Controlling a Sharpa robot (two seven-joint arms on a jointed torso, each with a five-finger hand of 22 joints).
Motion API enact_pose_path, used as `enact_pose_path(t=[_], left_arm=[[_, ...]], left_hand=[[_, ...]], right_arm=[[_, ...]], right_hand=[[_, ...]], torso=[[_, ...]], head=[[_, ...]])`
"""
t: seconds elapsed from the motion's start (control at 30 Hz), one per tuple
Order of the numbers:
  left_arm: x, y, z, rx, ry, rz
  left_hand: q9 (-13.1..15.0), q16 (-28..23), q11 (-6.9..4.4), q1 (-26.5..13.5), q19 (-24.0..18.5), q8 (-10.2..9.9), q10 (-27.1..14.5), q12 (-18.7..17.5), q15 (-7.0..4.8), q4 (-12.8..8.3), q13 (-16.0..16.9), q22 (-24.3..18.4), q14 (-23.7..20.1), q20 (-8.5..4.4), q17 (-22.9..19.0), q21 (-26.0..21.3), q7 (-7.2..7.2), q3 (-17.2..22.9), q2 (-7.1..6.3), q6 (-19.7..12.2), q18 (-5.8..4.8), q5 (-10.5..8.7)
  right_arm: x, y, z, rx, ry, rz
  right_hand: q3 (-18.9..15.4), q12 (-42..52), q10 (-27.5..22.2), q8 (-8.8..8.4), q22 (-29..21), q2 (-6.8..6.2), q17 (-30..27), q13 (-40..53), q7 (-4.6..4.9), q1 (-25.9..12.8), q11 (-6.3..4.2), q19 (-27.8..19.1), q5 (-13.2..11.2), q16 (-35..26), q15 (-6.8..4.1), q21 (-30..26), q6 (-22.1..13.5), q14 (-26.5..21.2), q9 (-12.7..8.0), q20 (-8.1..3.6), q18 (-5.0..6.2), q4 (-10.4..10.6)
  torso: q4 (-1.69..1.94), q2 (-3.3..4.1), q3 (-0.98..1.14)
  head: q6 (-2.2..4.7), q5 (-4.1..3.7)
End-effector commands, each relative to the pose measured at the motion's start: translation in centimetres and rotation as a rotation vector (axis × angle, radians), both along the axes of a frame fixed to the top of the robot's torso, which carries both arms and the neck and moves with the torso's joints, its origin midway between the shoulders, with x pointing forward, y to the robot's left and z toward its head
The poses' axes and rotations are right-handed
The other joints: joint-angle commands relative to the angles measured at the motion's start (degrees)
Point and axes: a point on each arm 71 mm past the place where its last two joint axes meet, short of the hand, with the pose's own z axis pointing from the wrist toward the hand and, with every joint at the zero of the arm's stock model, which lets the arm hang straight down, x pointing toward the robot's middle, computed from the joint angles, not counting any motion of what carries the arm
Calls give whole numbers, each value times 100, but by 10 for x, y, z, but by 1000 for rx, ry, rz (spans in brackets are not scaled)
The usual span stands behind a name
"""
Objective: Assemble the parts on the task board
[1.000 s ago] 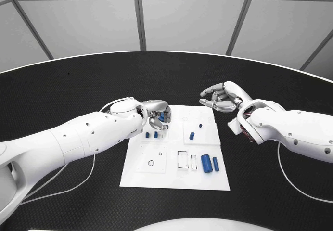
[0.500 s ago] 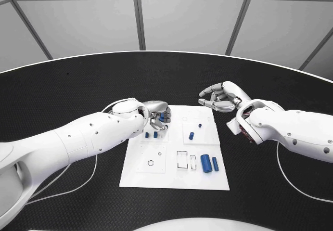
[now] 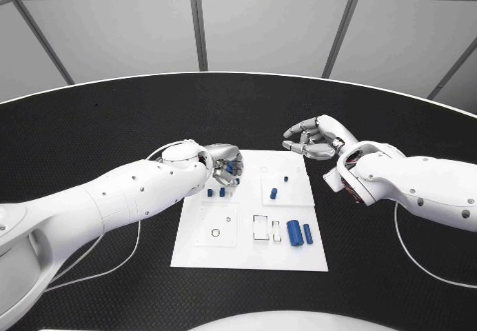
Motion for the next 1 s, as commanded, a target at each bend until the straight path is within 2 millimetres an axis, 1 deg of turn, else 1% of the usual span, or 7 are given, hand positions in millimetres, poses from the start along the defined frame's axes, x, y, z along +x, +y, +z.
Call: enact_pose_path(t=[0.03,0.17,0.37,0.53,0.63,1.0], left_arm=[[0,-1,0,2,2,-1],[1,-2,-1,4,5,-2],[1,-3,-3,9,12,-2],[0,-4,-4,13,19,-3],[0,-4,-6,16,24,-4],[-1,-4,-11,23,38,-4]], left_hand=[[7,25,4,-1,44,-32,30,-36,3,-32,-4,6,34,8,5,18,16,13,76,39,-48,-31],[10,43,3,-1,64,-37,46,-47,3,-36,-11,39,52,9,26,46,15,19,91,54,-54,-41],[16,83,-5,4,125,-49,87,-59,-1,-49,-20,142,95,8,89,124,11,27,108,75,-72,-55],[19,108,-10,5,168,-60,118,-66,-6,-58,-25,214,124,5,127,178,8,32,120,89,-85,-64],[29,184,-30,19,282,-75,201,-67,-26,-83,-27,397,216,-2,273,315,-6,43,149,125,-121,-87],[46,254,-61,20,406,-100,296,-86,-50,-111,-34,598,311,-19,385,470,-27,54,192,186,-158,-123]], right_arm=[[0,0,0,0,0,1],[0,1,0,1,0,2],[0,1,0,1,0,3],[0,2,0,1,2,5],[0,2,0,1,2,5],[0,3,0,1,3,7]], right_hand=[[21,-19,-40,20,-4,-28,-4,-5,-18,48,-6,-32,26,-11,-54,-20,6,204,6,15,75,3],[21,-19,-40,20,-4,-28,-4,-5,-18,48,-6,-32,26,-11,-54,-20,6,204,6,15,75,3],[21,-19,-40,20,-4,-28,-4,-5,-18,48,-6,-32,26,-11,-54,-20,6,204,6,15,75,3],[21,-19,-40,20,-4,-28,-4,-5,-18,48,-6,-32,26,-11,-54,-20,6,204,6,15,75,3],[21,-19,-40,20,-4,-28,-4,-5,-18,48,-6,-32,26,-11,-54,-20,6,204,6,15,75,3],[25,-25,-32,23,-1,-27,1,-15,-19,47,-8,-28,28,-10,-56,-20,7,206,8,14,74,4]], torso=[[0,-4,3],[0,-6,0],[0,-9,4],[0,-8,2],[-2,-3,4],[2,-8,-1]], head=[[-1,2],[-1,3],[-15,-1],[-15,-9],[-23,-10],[-40,-19]])
